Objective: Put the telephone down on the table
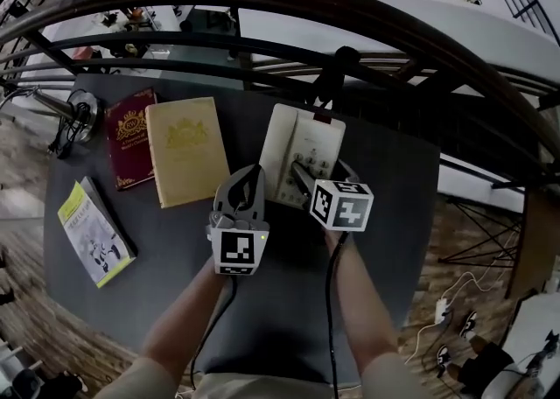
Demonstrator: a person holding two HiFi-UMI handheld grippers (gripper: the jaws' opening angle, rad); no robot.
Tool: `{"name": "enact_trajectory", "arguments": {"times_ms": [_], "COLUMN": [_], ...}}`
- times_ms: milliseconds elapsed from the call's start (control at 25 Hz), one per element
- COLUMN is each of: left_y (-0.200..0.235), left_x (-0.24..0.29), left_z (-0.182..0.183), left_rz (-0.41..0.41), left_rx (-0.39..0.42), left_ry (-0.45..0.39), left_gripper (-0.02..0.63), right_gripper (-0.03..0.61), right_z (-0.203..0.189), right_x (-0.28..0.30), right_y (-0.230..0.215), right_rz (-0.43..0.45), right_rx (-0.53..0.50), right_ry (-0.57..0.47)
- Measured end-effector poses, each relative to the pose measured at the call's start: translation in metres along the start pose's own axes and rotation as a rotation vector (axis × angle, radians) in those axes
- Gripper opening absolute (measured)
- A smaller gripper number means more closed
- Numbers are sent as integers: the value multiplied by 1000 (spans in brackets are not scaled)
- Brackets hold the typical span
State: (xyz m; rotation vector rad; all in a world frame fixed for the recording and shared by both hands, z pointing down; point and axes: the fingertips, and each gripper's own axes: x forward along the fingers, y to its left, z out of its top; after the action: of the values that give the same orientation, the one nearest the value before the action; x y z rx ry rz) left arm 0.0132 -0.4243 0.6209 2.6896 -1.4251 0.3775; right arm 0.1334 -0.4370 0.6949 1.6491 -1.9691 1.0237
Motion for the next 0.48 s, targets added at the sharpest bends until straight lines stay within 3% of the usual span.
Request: {"name": "enact_trajectory", "arguments": {"times_ms": [80, 280, 480], "left_y": [0, 0, 5], "left_x": [0, 2, 1], "left_z": [1, 1, 3], "left_rz": [-4, -14, 1], "left_rx": [3, 10, 7], "left_ry": [-2, -2, 10], "left_gripper": [3, 3, 3], "right_gripper": [388, 388, 387], "right_z": [0, 2, 9], "right_x": [-1, 0, -12], "right_y": [-3, -3, -9], "right_rz": [-39, -35, -117], "right_rx": [-64, -79, -124], "right_ry": [-13, -38, -63]}}
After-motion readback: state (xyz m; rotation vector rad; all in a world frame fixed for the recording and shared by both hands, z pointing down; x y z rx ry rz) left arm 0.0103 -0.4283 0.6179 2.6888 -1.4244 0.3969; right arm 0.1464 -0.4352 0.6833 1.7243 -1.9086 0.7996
